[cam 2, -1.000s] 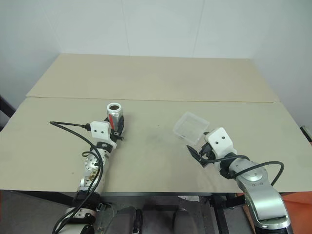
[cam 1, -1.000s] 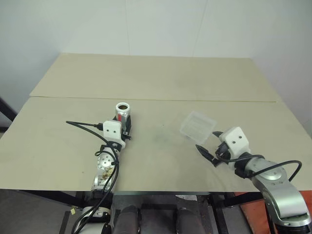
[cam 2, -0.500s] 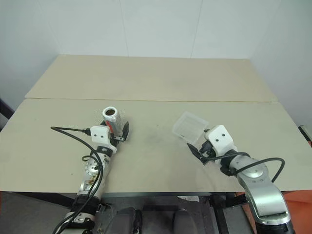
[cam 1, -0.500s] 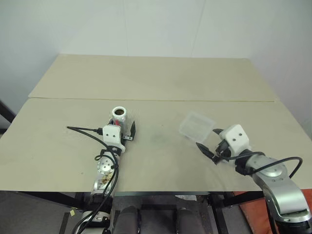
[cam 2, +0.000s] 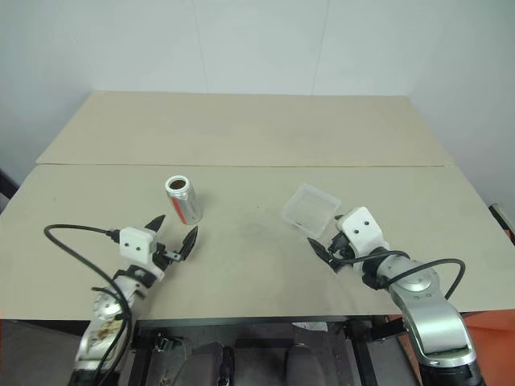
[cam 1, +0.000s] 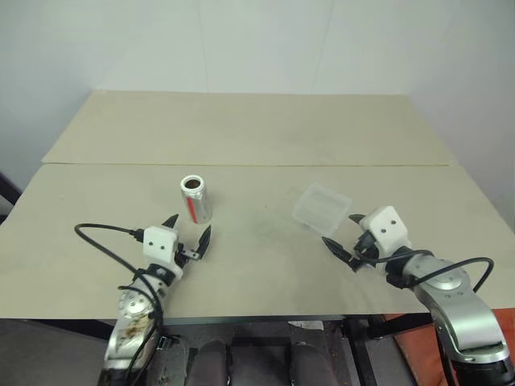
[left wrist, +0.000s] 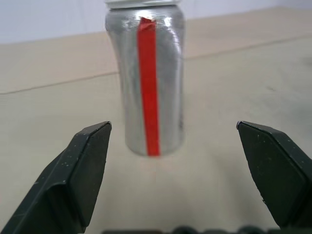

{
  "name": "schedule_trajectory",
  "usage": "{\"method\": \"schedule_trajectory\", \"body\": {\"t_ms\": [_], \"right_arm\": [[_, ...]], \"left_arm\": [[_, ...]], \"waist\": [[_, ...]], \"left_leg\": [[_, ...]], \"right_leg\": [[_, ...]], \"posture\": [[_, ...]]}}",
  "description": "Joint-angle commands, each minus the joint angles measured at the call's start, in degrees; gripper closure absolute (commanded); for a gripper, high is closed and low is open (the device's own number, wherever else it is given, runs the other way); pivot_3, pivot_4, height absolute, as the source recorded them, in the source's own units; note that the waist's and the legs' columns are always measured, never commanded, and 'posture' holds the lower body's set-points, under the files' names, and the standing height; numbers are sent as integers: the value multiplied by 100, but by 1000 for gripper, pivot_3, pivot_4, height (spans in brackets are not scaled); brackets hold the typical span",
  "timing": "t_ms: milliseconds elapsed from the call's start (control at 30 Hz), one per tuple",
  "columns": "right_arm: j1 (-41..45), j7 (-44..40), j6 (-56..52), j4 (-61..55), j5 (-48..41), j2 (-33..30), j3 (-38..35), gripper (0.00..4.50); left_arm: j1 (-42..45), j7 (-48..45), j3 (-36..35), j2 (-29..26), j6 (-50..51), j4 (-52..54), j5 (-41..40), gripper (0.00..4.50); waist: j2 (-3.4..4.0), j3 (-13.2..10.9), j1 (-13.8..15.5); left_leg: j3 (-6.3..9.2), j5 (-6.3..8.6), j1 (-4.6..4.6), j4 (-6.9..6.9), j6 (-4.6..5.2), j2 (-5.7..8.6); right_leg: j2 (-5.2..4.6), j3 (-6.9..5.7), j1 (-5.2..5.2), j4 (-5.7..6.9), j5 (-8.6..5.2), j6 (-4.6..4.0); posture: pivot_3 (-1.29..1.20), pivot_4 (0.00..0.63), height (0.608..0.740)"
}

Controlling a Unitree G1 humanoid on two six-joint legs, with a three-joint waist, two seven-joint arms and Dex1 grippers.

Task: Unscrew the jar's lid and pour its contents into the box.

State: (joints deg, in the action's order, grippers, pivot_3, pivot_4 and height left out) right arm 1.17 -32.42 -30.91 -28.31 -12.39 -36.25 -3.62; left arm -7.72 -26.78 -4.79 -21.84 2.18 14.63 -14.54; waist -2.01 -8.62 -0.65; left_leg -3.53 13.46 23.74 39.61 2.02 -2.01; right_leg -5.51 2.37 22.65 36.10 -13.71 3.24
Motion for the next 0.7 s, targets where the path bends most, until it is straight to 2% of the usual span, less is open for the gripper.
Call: {"method": "schedule_trajectory", "body": {"t_ms": [33,100,200,300,433,567,700], "right_arm": [[-288,-765,687,-161,-434,-401,-819,0],[-505,-1322,1045,-115,-736,-631,-1191,0],[-853,-2437,1334,-26,-1238,-1212,-1821,0],[-1027,-3005,1404,88,-1475,-1607,-2217,0],[-1081,-3235,1463,206,-1492,-1790,-2397,0],[-1107,-3195,1488,260,-1357,-1789,-2423,0],[-1211,-2918,1255,135,-1223,-1747,-2370,0]], "left_arm": [[-292,-1230,-546,-788,265,842,-1106,38],[-344,-1638,-784,-1139,419,994,-1584,38],[-454,-2566,-1327,-1717,920,1059,-2712,38],[-712,-3408,-1753,-2162,1458,1027,-3622,38],[-862,-3738,-1792,-2383,1554,980,-3507,38],[-821,-3724,-1785,-2326,1594,944,-3455,38],[-837,-3891,-1861,-2491,1681,822,-3382,38]], "waist": [[5,-3,16],[9,-6,44],[10,-6,41],[10,-6,0],[10,-6,-5],[8,-7,6],[7,-7,12]], "left_leg": [[0,0,2,-2,0,0],[-1,0,2,-5,0,0],[-5,0,-4,-4,0,-3],[-13,0,-13,-8,0,-13],[-29,0,-44,-26,-1,-16],[-31,0,-46,-28,-2,-16],[-32,0,-42,-33,-2,-15]], "right_leg": [[-2,-1,4,2,-8,-12],[-8,-2,5,-2,-18,-29],[-9,-2,-4,-8,-22,-31],[-4,-2,-4,-9,-27,-39],[-1,4,-18,-11,-35,-46],[-2,5,-18,-12,-37,-49],[-3,6,-16,-19,-37,-49]], "posture": [[0,150,740],[0,150,740],[0,150,740],[0,150,740],[0,150,740],[0,150,740],[0,150,740]]}}
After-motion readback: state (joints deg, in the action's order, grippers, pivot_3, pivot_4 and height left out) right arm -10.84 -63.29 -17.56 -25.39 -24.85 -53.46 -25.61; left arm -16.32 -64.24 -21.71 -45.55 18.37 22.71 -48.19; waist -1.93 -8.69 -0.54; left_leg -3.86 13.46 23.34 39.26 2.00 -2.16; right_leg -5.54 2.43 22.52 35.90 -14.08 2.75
